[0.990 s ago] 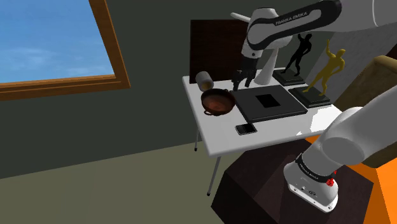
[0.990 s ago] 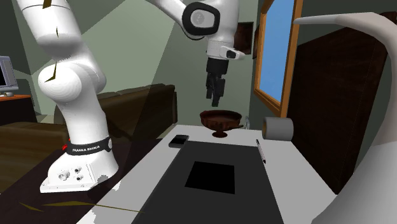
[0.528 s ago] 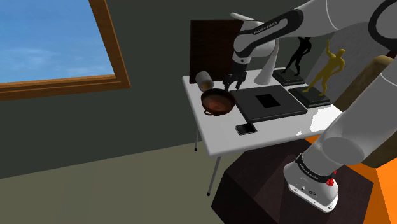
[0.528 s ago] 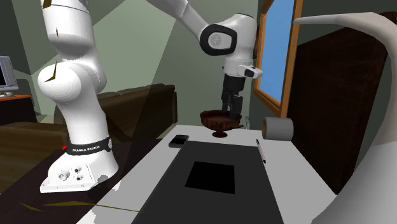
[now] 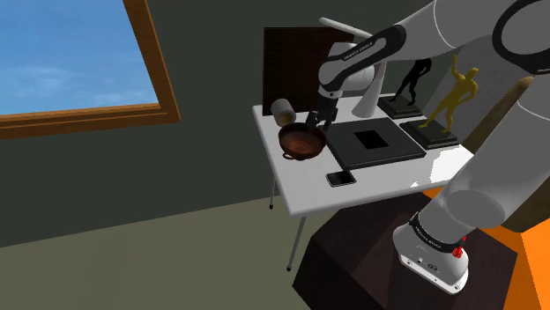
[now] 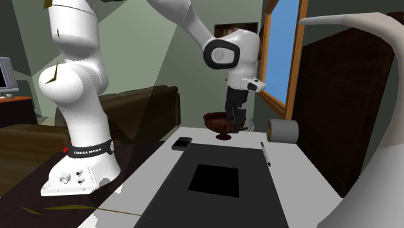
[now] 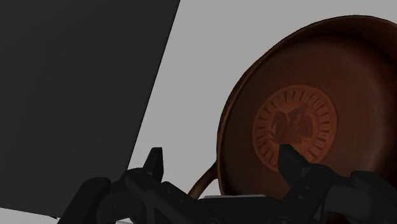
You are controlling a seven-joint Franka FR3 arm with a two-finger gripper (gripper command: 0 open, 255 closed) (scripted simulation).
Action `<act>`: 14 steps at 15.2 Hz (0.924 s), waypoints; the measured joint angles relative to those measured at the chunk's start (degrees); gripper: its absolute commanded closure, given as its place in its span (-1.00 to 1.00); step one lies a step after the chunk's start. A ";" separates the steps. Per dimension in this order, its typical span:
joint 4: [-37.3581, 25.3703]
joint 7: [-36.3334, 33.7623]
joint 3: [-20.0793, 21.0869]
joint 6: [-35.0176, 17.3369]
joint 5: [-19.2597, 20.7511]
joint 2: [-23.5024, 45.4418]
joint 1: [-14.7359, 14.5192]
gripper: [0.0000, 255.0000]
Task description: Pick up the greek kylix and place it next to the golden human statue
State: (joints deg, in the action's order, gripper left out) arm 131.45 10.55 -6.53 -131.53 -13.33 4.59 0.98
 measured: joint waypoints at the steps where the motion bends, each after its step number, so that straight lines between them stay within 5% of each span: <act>1: 0.06 0.04 0.02 -0.19 -0.06 0.13 -0.01 -1.00; 5: 0.09 0.11 0.03 -0.37 -0.12 0.27 -0.01 -1.00; 6: 0.10 0.11 0.03 -0.38 -0.12 0.27 -0.01 1.00; 14: 0.11 0.10 0.02 -0.39 -0.12 0.25 -0.01 1.00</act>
State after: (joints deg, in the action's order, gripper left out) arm 131.56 10.65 -6.51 -131.92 -13.45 4.84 0.97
